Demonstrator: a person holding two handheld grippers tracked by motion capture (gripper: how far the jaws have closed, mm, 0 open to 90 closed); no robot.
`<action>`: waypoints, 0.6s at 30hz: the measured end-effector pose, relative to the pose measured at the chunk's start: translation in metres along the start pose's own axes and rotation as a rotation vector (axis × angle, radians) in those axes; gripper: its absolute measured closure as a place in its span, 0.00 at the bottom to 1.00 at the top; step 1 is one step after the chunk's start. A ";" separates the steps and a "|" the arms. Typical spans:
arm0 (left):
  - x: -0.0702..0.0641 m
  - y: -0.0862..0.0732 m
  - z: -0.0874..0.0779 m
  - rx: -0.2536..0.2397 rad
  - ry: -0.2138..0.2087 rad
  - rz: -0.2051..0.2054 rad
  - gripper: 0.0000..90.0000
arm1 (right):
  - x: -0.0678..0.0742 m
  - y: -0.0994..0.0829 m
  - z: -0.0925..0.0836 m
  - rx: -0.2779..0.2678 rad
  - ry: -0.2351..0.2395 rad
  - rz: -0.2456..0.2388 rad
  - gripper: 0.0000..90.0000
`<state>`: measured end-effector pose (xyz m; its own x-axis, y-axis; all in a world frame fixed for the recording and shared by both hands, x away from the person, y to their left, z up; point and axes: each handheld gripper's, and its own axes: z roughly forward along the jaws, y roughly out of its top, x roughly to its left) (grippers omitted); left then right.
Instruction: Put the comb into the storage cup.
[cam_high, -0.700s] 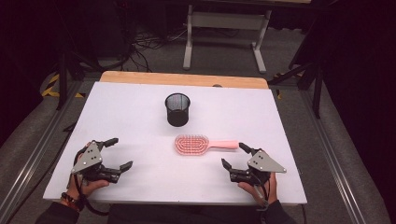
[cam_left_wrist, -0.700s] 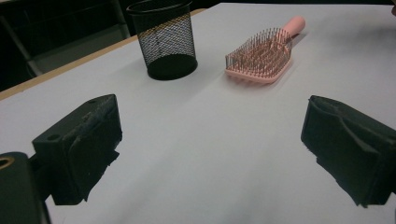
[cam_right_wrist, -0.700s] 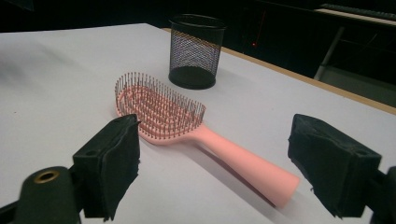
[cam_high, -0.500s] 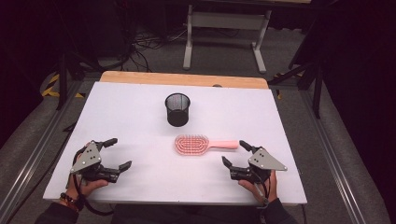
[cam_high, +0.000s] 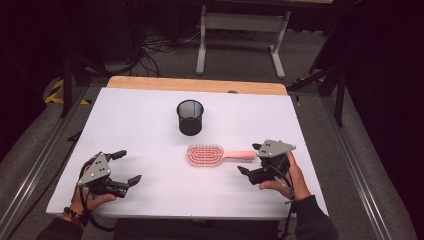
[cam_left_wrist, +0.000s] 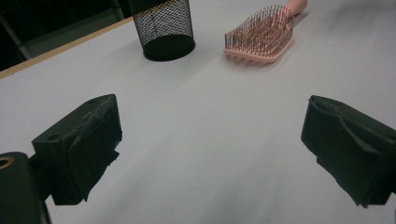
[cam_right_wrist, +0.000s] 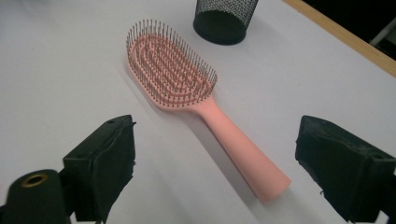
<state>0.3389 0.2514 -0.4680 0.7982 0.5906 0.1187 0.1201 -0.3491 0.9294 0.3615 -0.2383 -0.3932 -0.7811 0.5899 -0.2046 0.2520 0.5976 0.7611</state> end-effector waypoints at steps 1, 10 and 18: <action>0.000 0.000 0.000 0.000 0.000 0.000 0.07 | 0.000 0.000 0.000 0.000 0.000 0.000 0.14; -0.003 0.001 -0.001 -0.001 -0.007 0.007 0.07 | -0.008 0.041 0.038 0.258 0.085 -0.205 0.20; -0.003 0.001 0.000 0.012 -0.030 0.018 0.07 | -0.011 0.059 0.079 0.472 0.161 -0.329 0.27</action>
<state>0.3363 0.2495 -0.4675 0.8174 0.5623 0.1252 0.1124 -0.3688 0.9227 0.4304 -0.1670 -0.3950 -0.9286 0.2654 -0.2595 0.1799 0.9333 0.3106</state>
